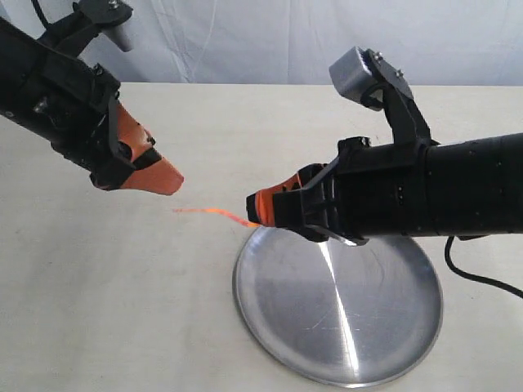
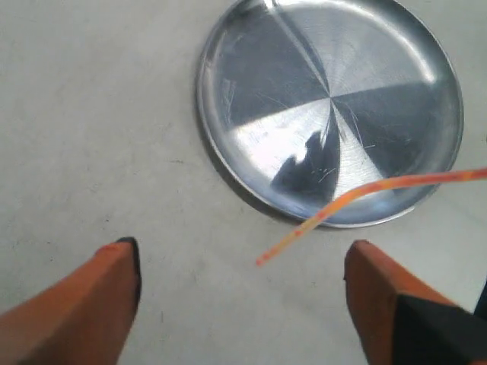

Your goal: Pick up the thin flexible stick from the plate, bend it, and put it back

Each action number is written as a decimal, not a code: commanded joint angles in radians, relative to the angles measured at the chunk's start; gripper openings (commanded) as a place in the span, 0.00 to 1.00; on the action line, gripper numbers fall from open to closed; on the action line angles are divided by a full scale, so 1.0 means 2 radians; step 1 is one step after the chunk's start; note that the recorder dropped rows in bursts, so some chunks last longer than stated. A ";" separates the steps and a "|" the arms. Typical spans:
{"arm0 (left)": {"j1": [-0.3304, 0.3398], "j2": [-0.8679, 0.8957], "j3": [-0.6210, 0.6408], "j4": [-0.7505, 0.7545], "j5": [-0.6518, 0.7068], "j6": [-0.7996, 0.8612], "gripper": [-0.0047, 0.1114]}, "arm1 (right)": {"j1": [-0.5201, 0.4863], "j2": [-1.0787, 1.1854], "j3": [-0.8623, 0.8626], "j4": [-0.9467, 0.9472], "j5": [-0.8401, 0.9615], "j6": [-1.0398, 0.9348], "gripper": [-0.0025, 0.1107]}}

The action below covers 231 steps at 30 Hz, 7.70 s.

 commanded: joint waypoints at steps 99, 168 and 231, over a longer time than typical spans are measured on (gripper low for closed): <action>-0.095 -0.017 0.089 -0.359 -0.108 0.139 0.04 | -0.001 -0.004 -0.005 -0.024 0.052 -0.005 0.01; -0.095 -0.009 0.091 -0.381 -0.101 0.066 0.04 | 0.095 -0.004 -0.005 -0.241 -0.049 -0.178 0.01; -0.096 0.034 0.091 -0.469 -0.081 0.096 0.04 | 0.099 -0.004 -0.005 -0.324 -0.121 -0.253 0.01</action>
